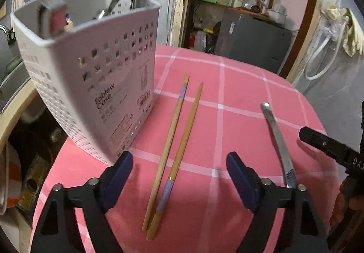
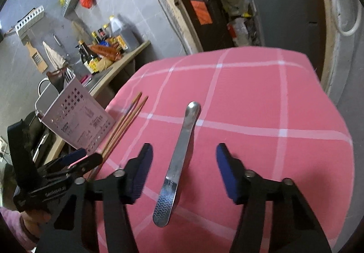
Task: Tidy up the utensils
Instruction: 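Move both tools back over the chopsticks and steel peeler on the tablecloth, then grasp the wooden chopsticks with the left tool while the right grasps the steel peeler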
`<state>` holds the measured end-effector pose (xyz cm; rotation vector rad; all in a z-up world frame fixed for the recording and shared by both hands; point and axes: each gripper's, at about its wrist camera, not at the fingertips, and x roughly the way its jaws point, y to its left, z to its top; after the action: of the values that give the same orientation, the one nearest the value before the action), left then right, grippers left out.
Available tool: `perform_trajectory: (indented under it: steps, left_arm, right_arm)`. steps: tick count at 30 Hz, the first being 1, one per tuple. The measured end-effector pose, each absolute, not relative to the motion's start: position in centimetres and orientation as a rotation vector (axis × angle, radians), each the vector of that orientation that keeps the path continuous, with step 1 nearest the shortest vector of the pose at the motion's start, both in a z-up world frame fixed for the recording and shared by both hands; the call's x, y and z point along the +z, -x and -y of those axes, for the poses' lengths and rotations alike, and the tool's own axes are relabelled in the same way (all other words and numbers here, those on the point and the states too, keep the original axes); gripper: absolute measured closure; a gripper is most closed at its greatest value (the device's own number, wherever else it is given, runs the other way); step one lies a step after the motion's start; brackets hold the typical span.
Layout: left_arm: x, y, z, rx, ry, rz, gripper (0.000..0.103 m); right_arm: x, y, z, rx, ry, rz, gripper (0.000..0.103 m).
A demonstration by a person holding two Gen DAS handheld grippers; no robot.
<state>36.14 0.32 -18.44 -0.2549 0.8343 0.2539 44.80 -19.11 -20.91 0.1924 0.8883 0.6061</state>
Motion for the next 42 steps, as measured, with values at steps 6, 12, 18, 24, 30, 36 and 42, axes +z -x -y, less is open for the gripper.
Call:
perform_trajectory:
  steps: [6, 12, 18, 24, 30, 36, 42]
  left_arm:
    - [-19.1, -37.6, -0.3, 0.271, 0.253, -0.844, 0.029]
    - [-19.7, -38.6, 0.0, 0.266, 0.234, -0.877, 0.035]
    - [-19.9, -39.9, 0.0, 0.266, 0.219, -0.896, 0.038]
    - [-20.1, -40.8, 0.0, 0.269, 0.207, -0.927, 0.042]
    - [-20.2, -42.8, 0.6, 0.282, 0.162, -0.965, 0.058]
    - [-19.7, -44.0, 1.0, 0.253, 0.122, -1.014, 0.073]
    - [-19.2, -45.2, 0.9, 0.196, 0.127, -1.084, 0.081]
  right_arm:
    - [-22.1, -45.6, 18.0, 0.636, -0.192, -0.930, 0.068]
    - [-22.8, -46.4, 17.5, 0.670, -0.217, -0.962, 0.072]
    - [-23.6, -47.0, 16.8, 0.700, -0.236, -0.997, 0.074]
    - [-23.9, -47.8, 16.9, 0.725, -0.269, -1.012, 0.074]
    - [-24.2, -48.5, 17.1, 0.742, -0.300, -1.039, 0.074]
    - [-24.2, -48.8, 16.6, 0.746, -0.296, -1.067, 0.076]
    - [-24.8, -49.1, 15.9, 0.760, -0.310, -1.141, 0.089]
